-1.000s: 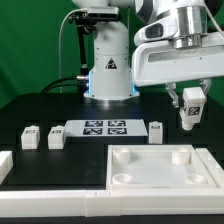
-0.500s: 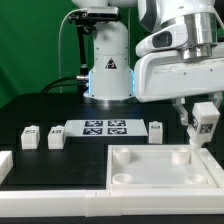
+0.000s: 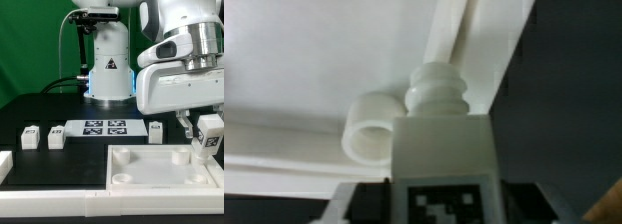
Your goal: Assemble one leg
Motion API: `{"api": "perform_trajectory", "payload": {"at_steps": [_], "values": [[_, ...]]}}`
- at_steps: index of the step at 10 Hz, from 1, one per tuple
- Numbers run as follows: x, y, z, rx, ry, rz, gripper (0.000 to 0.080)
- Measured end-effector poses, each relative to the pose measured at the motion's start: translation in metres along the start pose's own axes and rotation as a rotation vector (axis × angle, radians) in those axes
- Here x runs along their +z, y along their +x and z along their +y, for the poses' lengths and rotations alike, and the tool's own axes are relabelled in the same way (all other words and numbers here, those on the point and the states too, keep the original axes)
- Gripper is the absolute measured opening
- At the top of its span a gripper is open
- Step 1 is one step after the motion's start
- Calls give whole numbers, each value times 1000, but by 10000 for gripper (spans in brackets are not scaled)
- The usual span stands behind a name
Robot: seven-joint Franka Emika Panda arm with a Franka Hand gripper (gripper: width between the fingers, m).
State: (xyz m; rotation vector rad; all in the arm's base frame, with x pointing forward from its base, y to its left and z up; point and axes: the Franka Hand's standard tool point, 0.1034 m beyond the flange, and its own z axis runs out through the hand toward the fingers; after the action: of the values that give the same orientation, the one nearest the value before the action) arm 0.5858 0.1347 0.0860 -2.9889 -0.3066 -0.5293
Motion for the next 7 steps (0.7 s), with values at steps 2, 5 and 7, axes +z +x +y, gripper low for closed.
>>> {"api": "perform_trajectory", "payload": {"at_steps": [2,5,7], "values": [[1,-2,0,0,0,-3,290],[6,14,9,-25,-18,139,290],[2,38,13,-32,-21,155,290]]}}
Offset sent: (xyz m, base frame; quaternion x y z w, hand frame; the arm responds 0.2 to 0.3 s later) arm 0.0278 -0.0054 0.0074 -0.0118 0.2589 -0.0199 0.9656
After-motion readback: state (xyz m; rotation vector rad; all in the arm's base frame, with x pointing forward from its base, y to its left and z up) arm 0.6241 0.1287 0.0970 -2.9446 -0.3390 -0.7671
